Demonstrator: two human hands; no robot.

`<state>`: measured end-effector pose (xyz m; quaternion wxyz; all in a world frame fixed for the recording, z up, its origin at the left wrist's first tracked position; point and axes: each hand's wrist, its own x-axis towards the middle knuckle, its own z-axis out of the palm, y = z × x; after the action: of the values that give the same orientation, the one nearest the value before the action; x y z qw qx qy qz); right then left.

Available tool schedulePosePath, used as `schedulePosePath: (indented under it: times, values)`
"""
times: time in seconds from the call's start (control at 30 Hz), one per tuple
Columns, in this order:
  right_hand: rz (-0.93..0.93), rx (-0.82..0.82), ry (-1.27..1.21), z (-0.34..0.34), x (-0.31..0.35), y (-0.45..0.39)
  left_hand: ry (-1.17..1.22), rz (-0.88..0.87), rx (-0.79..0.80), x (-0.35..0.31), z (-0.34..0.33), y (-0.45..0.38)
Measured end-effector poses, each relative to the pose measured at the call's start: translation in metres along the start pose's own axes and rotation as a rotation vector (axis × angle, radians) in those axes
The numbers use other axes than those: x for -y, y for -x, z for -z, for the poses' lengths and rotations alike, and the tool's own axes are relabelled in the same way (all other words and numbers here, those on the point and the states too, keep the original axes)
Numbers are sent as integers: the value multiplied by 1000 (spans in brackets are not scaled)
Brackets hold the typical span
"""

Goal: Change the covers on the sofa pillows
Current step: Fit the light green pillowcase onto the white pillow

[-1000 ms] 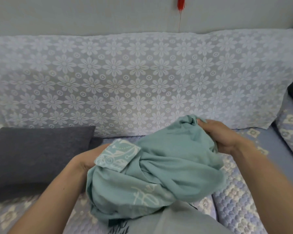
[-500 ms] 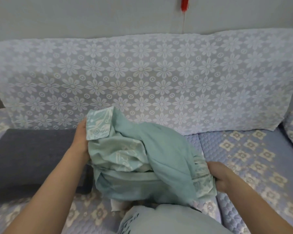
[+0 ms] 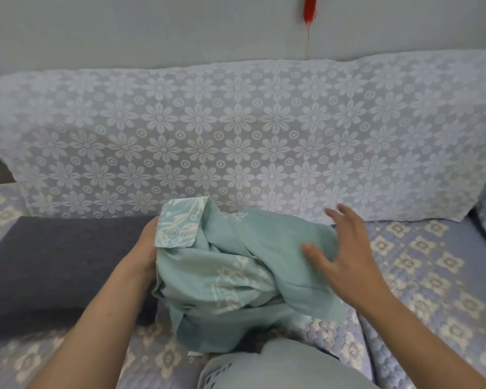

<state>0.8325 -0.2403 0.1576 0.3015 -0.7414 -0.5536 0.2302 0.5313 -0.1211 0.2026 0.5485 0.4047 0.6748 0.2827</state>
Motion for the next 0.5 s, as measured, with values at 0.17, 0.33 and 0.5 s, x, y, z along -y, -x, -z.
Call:
schedulePosePath:
  times: [0.17,0.33,0.5]
  values:
    - [-617,344,-359,21,-7,11,12,4,6,11,6,-1]
    - [-697,108,-1215,73,-31,-61,-177,-60,119,14,6,13]
    - [-711,-161,-896,43,-49,-104,-42,-79,157,10,-6,30]
